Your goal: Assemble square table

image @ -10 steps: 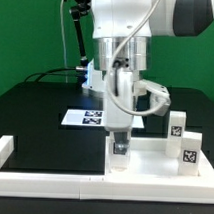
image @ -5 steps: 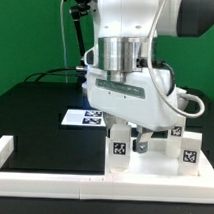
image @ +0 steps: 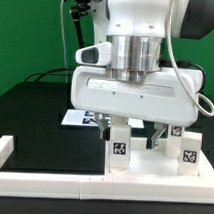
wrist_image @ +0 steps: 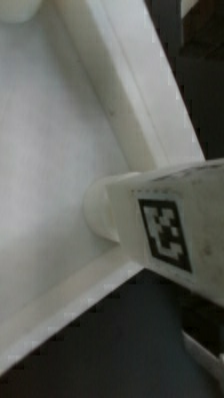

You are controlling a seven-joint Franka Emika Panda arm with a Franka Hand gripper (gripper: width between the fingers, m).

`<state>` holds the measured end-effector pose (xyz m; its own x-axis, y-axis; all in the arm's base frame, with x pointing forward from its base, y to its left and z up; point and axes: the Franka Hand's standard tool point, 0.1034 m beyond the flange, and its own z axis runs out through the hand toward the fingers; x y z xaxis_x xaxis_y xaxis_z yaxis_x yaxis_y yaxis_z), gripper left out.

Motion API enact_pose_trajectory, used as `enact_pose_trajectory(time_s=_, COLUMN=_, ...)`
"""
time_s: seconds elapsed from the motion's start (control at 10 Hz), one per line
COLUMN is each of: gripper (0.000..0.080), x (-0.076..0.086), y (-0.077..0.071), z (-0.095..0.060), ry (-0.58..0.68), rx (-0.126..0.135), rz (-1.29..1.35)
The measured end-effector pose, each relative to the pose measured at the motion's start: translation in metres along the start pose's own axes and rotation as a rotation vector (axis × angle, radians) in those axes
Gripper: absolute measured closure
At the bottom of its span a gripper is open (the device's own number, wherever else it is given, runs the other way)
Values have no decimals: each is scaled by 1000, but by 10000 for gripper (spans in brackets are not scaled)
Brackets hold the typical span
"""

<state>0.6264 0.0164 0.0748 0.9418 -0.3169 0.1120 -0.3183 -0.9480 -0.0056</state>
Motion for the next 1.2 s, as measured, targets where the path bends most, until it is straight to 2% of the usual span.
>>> enact_pose_trajectory(time_s=0.1, gripper=151, x=0, y=0, z=0, ry=0, rx=0, rz=3)
enact_pose_trajectory(time_s=0.3, gripper=415, x=0, y=0, z=0, ry=-1, rx=0, rz=51)
enact_pose_trajectory(time_s=0.4, gripper=507, x=0, y=2, z=1, ry=-1, rx=-1, rz=119)
enact_pose_trajectory(time_s=0.8, gripper=507, x=0, y=4, z=2, ry=-6, rx=1, rz=427)
enact_pose_trajectory(time_s=1.0, gripper=507, x=-2, y=7, z=3, ry=-35, rx=12, rz=773)
enact_pose_trajectory(time_s=1.2, gripper=506, x=1, y=11, z=3, ry=-56, rx=55, rz=1036)
